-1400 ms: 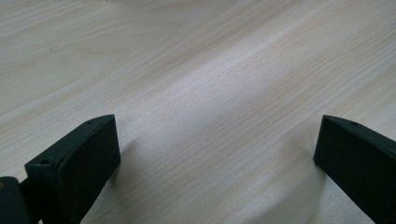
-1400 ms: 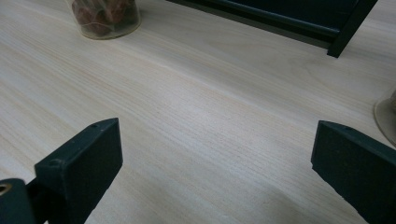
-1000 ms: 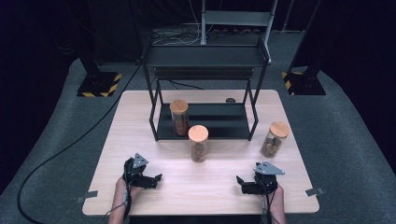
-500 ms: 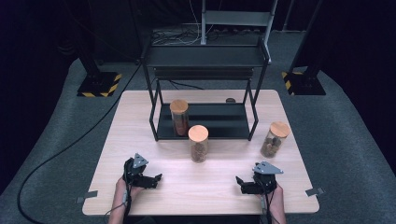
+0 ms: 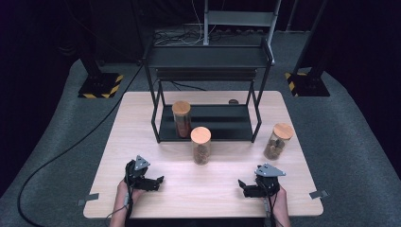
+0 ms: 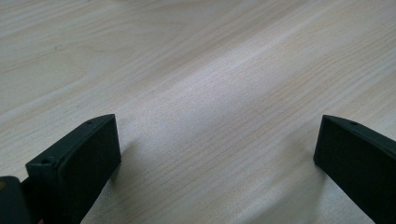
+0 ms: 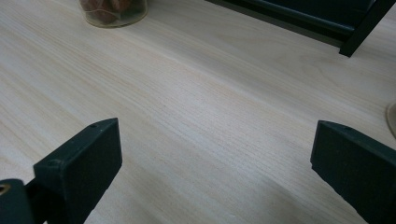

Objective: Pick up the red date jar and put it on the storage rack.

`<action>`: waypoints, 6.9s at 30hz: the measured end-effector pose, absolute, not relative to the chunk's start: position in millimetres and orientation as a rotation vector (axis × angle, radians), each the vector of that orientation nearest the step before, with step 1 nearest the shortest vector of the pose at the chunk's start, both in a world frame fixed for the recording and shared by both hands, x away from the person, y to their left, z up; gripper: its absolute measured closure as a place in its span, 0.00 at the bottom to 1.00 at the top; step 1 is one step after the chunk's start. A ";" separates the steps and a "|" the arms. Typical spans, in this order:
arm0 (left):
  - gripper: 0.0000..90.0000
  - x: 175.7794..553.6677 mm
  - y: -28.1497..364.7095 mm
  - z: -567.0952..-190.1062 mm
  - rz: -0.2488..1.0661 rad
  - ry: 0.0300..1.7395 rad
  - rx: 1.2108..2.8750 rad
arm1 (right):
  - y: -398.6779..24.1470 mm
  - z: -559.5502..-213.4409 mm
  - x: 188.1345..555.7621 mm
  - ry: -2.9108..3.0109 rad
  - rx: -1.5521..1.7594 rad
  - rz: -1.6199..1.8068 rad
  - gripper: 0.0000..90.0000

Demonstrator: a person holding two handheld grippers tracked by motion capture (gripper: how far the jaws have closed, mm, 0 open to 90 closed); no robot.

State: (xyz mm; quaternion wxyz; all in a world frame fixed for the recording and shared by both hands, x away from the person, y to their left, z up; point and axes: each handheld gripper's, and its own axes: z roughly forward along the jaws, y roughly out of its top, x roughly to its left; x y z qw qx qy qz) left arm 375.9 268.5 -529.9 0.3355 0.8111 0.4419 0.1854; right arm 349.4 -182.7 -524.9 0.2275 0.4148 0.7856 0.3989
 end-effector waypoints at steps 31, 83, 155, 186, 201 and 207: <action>0.00 375.8 268.4 -529.9 0.485 1.152 2.114 | -117.1 -507.6 395.4 2.333 0.957 1.167 0.01; 0.01 375.6 268.4 -529.8 0.483 1.146 2.116 | -29.7 -501.1 451.0 2.215 0.799 1.307 0.13; 0.01 375.6 268.3 -529.9 0.482 1.144 2.114 | -45.6 -484.9 455.4 2.185 0.840 1.355 0.27; 0.01 375.5 268.3 -529.8 0.482 1.143 2.114 | -50.3 -471.1 458.4 2.163 0.832 1.345 0.27; 0.01 375.5 268.3 -529.8 0.481 1.142 2.115 | -52.0 -466.3 462.3 2.158 0.834 1.339 0.27; 0.01 375.5 268.3 -529.8 0.481 1.142 2.115 | -52.9 -463.4 463.6 2.152 0.835 1.337 0.27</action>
